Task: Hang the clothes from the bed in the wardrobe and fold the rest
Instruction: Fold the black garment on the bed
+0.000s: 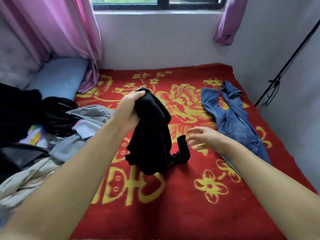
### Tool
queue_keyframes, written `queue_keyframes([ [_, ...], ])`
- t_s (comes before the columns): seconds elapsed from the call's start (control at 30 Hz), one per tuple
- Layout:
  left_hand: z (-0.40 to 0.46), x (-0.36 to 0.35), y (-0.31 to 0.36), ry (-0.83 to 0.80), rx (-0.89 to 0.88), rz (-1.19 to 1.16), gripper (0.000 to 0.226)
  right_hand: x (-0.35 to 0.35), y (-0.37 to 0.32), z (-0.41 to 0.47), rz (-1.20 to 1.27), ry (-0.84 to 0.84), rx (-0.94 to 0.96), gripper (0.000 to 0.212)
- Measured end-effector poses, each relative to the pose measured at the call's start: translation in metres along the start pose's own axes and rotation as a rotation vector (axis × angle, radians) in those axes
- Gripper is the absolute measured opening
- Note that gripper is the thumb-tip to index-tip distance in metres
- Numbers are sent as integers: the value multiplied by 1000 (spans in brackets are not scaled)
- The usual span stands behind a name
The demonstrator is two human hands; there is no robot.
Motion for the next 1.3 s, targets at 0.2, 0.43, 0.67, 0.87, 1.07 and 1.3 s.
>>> queue_keyframes([
  [0.2, -18, -25, 16, 78, 23, -330, 23, -70, -58, -37, -410, -337, 253, 49],
  [0.43, -25, -35, 24, 32, -16, -491, 13, -33, -76, -40, -214, 33, 381, 25],
  [0.67, -32, -17, -5, 210, -279, 714, 40, 3, -98, -58, -32, 58, 391, 21],
  [0.87, -60, -68, -50, -338, -756, 1336, 60, 13, -102, -67, -67, -48, 328, 20],
  [1.07, -59, -93, -25, -336, -781, 1212, 8, 21, -91, -64, -201, -48, 336, 26],
  [1.3, -41, -88, -4, 35, -484, 1062, 7, 43, -77, -75, -155, -5, 427, 23],
])
Point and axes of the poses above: each hand's wrist, its own z-axis towards the middle knuckle, its own x-axis out of the back of the hand, y = z × x, the point moved 4 cm from there along z, towards the middle knuckle
